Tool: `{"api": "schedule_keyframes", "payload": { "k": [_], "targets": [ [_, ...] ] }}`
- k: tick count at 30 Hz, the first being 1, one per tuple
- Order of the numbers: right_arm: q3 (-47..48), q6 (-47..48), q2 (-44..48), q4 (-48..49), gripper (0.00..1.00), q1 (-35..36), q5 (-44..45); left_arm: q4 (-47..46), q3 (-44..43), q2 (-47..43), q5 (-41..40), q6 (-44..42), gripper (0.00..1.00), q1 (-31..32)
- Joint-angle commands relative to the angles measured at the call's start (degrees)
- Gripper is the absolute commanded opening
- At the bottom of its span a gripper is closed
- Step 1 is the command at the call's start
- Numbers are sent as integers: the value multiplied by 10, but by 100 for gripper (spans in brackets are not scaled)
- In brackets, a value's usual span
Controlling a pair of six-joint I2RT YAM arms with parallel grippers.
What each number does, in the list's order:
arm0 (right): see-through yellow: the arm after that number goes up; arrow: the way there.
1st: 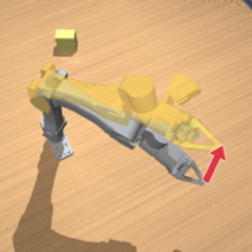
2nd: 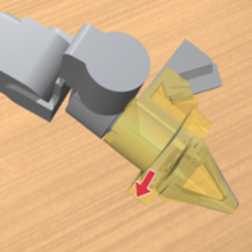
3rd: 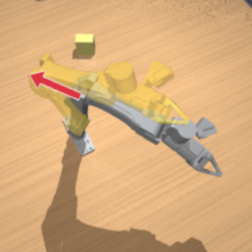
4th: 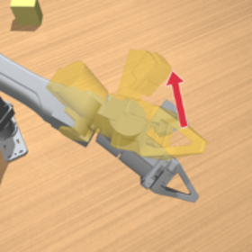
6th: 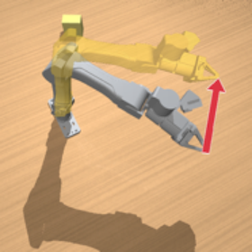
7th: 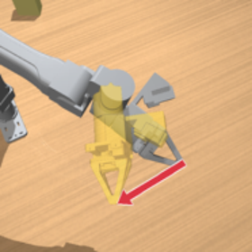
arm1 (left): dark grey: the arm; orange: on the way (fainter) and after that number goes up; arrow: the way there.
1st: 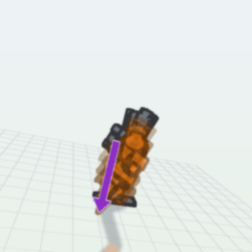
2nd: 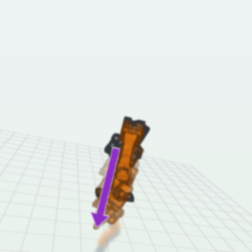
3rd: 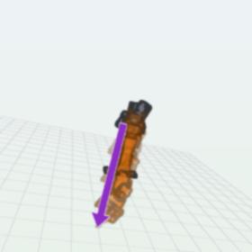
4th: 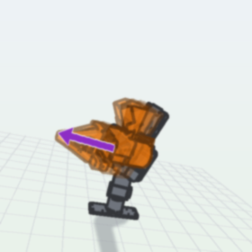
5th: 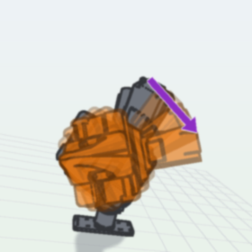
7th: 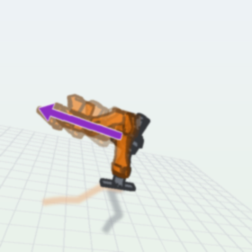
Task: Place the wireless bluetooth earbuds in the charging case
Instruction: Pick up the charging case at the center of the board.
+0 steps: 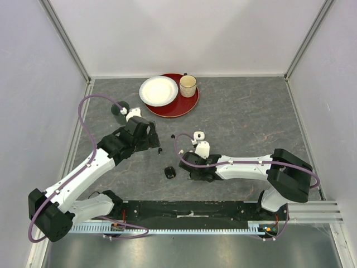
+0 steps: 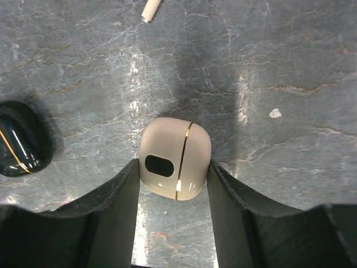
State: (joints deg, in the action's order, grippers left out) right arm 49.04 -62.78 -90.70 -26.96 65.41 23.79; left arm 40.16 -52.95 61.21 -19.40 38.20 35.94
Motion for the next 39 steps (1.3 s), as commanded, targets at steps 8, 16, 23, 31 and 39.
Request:
{"api": "schedule_keyframes", "payload": {
  "k": [8,16,23,31,39],
  "targets": [
    [-2,267,-6,14,63,2,32,-45,15,-8,16,0,100,-3],
    [-3,253,-11,29,68,2,38,-46,19,-14,18,-6,100,-3],
    [-9,229,-4,39,61,2,37,-51,23,-29,15,-6,100,-4],
    [-32,252,28,51,32,1,33,-85,39,-69,39,-11,100,-4],
    [-36,377,211,127,1,2,-34,-136,48,-138,102,-44,100,-4]
  ]
}}
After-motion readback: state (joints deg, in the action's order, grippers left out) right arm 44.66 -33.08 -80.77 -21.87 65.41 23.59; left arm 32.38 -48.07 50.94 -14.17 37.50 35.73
